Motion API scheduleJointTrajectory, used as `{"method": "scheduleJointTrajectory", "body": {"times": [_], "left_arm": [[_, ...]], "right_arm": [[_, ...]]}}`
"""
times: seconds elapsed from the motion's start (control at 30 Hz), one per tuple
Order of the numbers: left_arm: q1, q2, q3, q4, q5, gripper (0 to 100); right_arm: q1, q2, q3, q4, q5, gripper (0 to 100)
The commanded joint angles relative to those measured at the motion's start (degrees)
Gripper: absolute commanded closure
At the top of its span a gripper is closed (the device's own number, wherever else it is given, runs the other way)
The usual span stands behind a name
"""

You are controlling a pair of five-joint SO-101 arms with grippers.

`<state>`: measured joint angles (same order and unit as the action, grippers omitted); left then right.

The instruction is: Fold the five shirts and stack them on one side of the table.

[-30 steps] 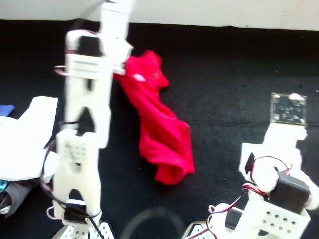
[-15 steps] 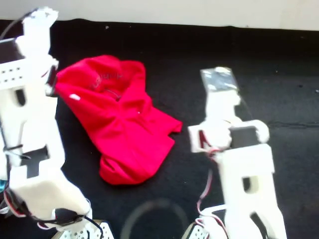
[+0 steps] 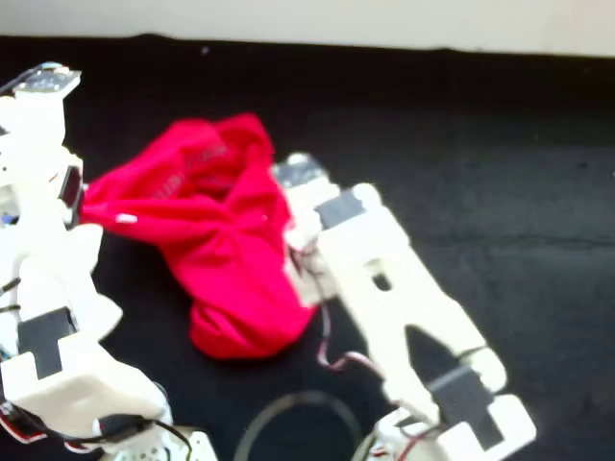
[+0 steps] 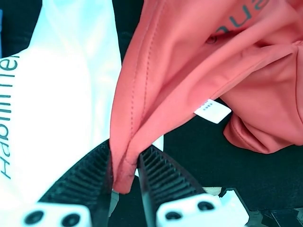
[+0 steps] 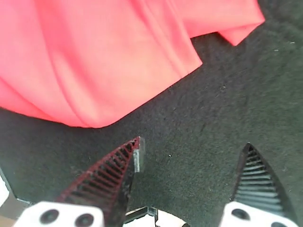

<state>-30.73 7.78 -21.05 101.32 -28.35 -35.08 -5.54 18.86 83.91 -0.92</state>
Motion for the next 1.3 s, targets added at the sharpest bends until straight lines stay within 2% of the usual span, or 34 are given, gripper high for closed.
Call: {"method": "scheduleJointTrajectory", "body": {"times": [0.0,0.27,0.43,0.73,1.03,1.2,1.27], "left_arm": [[-0.40,-3.03,-0.13,-0.97,-0.35,99],[-0.13,-3.03,-0.40,-0.97,-0.44,99],[-0.48,-3.12,-0.40,-0.97,-0.44,99],[-0.48,-3.30,0.04,-0.88,-0.44,99],[-0.48,-3.47,0.04,-0.88,-0.44,99],[-0.40,-2.95,0.22,-0.88,-0.44,99],[-0.40,-2.95,0.22,-0.88,-0.44,99]], "right_arm": [[-0.40,2.77,-2.86,-1.80,-0.35,69.1],[-0.48,8.13,-2.51,-9.89,-0.70,69.5],[-0.31,12.88,-3.03,-11.12,-0.70,81.0],[-0.40,15.87,-3.03,-19.91,-0.70,80.7],[-0.31,21.14,-3.03,-22.90,-0.70,81.6],[1.10,21.05,-4.53,-22.73,-0.62,99.8],[3.38,20.88,-6.20,-22.20,-0.62,98.2]]}}
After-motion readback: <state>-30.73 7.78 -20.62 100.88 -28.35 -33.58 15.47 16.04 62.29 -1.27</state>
